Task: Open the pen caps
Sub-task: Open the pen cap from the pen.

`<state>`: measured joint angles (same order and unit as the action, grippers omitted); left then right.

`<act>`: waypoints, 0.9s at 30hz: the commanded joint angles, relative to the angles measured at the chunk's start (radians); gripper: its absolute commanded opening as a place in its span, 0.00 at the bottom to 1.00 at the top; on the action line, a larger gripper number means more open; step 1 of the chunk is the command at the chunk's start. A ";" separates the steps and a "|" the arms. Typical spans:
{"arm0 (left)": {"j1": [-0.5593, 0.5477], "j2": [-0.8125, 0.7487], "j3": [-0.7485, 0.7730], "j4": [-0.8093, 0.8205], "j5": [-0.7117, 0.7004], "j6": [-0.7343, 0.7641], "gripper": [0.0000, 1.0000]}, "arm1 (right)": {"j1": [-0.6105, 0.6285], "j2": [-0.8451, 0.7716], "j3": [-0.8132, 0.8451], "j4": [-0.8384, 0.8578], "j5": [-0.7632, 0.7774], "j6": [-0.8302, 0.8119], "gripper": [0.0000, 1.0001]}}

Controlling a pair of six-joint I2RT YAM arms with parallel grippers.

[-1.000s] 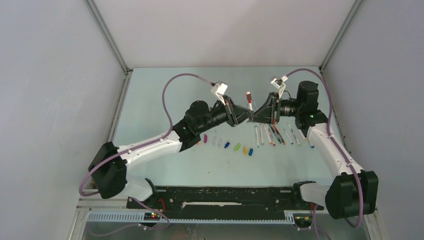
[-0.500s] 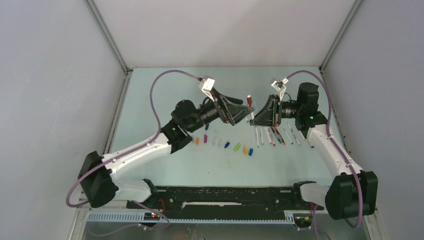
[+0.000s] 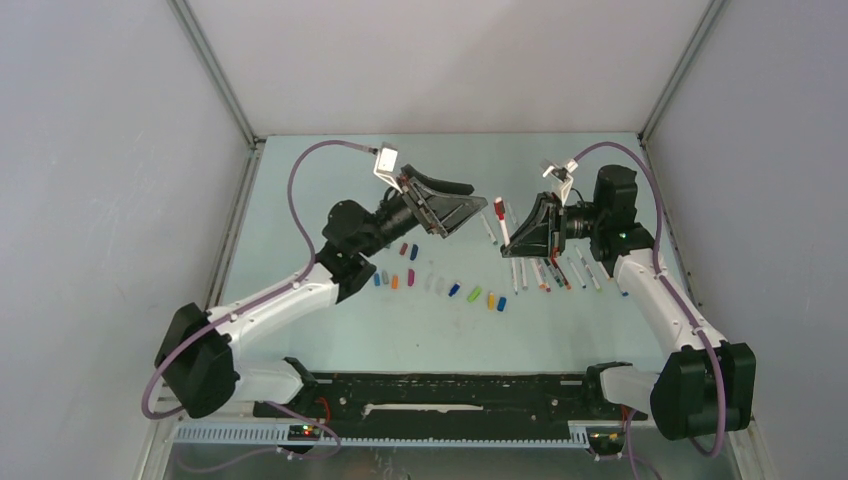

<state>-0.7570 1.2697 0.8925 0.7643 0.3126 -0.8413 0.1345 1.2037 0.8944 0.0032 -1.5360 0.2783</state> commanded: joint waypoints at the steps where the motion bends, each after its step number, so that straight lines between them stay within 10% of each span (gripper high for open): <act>1: -0.004 0.030 0.000 0.108 0.049 -0.067 0.97 | 0.008 -0.011 0.000 0.023 -0.030 -0.018 0.00; 27: -0.073 0.157 0.114 0.019 0.038 -0.068 0.54 | 0.019 0.013 0.000 0.017 -0.010 -0.025 0.00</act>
<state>-0.8165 1.4261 0.9340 0.8070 0.3473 -0.9344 0.1493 1.2137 0.8944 0.0025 -1.5455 0.2687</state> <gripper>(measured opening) 0.550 0.120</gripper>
